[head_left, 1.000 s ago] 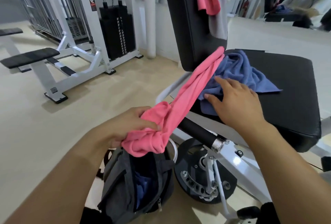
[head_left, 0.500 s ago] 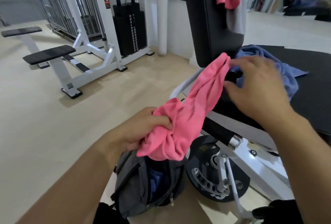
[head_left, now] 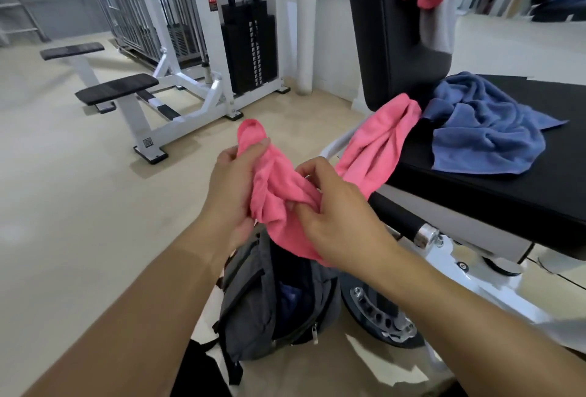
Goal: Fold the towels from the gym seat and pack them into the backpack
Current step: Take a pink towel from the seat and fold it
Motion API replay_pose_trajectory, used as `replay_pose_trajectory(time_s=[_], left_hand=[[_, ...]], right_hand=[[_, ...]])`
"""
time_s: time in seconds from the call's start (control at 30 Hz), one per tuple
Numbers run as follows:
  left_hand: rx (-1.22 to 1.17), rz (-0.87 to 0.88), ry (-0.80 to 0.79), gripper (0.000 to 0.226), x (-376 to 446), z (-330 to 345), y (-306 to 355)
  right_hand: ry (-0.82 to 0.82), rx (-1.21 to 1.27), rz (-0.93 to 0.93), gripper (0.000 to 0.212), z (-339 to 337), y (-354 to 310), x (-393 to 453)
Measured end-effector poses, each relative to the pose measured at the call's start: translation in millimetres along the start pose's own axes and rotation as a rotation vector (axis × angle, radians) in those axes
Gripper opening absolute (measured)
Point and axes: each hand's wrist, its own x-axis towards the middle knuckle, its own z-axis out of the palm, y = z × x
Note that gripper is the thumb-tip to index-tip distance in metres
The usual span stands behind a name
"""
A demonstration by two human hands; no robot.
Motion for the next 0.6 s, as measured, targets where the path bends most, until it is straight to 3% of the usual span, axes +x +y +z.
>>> replay_pose_trajectory(time_s=[0.1, 0.2, 0.3, 0.37, 0.43, 0.53, 0.6], left_hand=[[0.288, 0.293, 0.033, 0.06, -22, -13, 12], [0.595, 0.434, -0.267, 0.064, -46, -23, 39], [0.805, 0.481, -0.578, 0.092, -60, -30, 48], [0.884, 0.561, -0.549, 0.095, -59, -34, 34], [0.852, 0.612, -0.435, 0.066, -51, -39, 17], [0.738, 0.555, -0.388, 0.032, -43, -43, 8], [0.631, 0.521, -0.303, 0.029, -41, -46, 7]], right_hand=[[0.02, 0.102, -0.016, 0.02, 0, -3, 2], [0.013, 0.238, 0.002, 0.023, -9, -8, 3], [-0.029, 0.51, 0.065, 0.021, -27, -11, 7], [-0.108, 0.697, 0.179, 0.026, -40, -11, 8], [-0.196, 0.695, 0.289, 0.033, -47, -10, 8], [-0.212, 0.401, 0.211, 0.032, -47, -11, 10], [-0.288, 0.2, 0.125, 0.041, -41, -18, 9]])
